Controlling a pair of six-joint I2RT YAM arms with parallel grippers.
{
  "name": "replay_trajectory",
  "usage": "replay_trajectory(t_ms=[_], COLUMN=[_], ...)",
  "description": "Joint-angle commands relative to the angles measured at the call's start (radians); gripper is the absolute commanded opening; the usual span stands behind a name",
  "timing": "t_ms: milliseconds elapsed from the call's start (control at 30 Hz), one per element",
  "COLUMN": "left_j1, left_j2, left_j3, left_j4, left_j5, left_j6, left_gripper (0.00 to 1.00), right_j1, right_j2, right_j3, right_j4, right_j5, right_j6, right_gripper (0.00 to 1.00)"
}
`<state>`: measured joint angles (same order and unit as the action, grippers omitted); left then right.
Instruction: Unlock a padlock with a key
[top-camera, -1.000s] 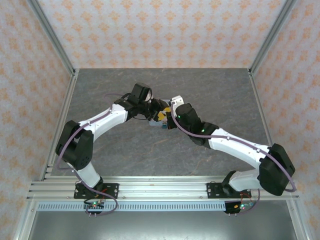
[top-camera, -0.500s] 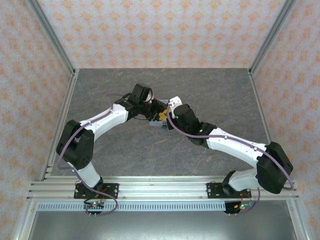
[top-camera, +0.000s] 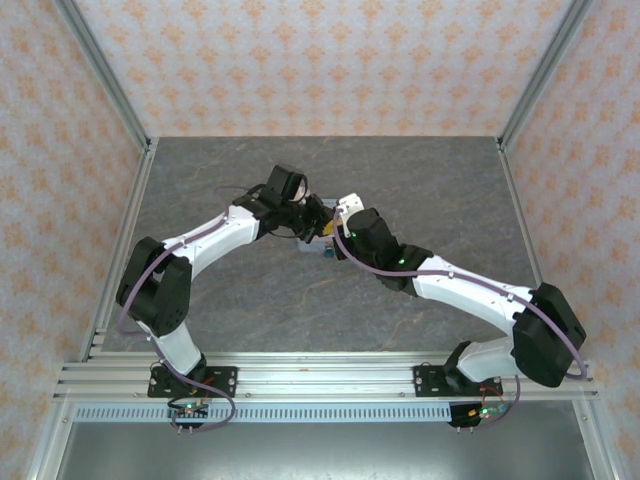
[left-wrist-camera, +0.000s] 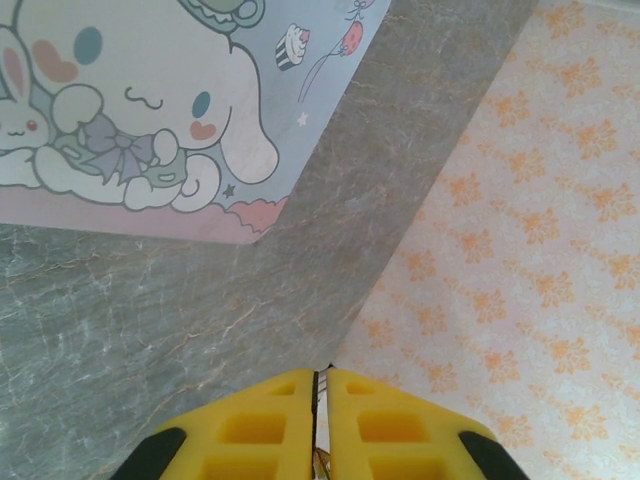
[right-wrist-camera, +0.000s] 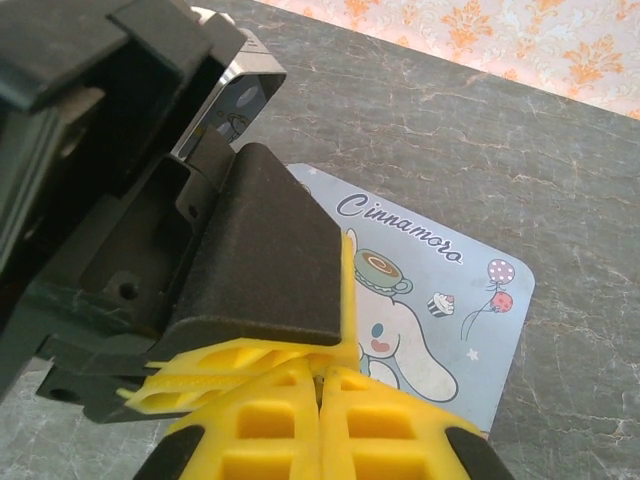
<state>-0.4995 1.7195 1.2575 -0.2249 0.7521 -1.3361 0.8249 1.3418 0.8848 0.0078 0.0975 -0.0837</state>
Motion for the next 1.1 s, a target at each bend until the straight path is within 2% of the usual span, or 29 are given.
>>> replay_trajectory(t_ms=[0,67,167,267,367,500,633,667,867,1000,1067], left_j1=[-0.021,-0.021,-0.021,-0.018,-0.005,0.012,0.017,0.018,0.015,-0.052,-0.061], left_j2=[0.017,0.018,0.023,0.025,0.019,0.000,-0.028,-0.035,-0.091,-0.203,-0.224], left_j3=[0.019,0.019,0.016,0.030,0.041,0.030,0.015,0.007,-0.018,-0.006,0.001], left_j4=[-0.017,-0.017,-0.014,-0.034,-0.051,0.018,0.096,0.121,0.202,0.112,0.090], left_j5=[0.032,0.033,0.028,-0.002,-0.057,-0.120,-0.174,-0.182,-0.280,-0.565,-0.617], left_j6=[0.011,0.015,0.030,0.102,0.196,0.304,0.417,0.435,0.571,0.827,0.873], left_gripper=[0.04,0.00,0.00,0.00,0.00,0.00,0.00,0.00,0.00,0.00,0.00], right_j1=[0.006,0.006,0.006,-0.023,-0.106,-0.190,-0.226,-0.233,-0.327,-0.346,-0.348], right_j2=[0.007,0.007,-0.009,-0.066,-0.140,-0.213,-0.230,-0.230,-0.190,-0.145,-0.115], right_j3=[0.037,0.036,0.028,-0.003,-0.039,-0.056,-0.019,-0.014,-0.028,-0.054,-0.050], right_j4=[0.026,0.029,0.039,0.054,0.050,0.012,-0.069,-0.068,0.058,0.186,0.214], right_j5=[0.010,0.012,0.044,0.047,-0.008,-0.037,-0.022,-0.036,-0.272,-0.383,-0.415], right_j6=[-0.002,0.001,0.025,0.105,0.254,0.415,0.515,0.535,0.764,0.858,0.884], right_gripper=[0.00,0.00,0.02,0.37,0.52,0.65,0.96,0.99,0.99,0.99,0.99])
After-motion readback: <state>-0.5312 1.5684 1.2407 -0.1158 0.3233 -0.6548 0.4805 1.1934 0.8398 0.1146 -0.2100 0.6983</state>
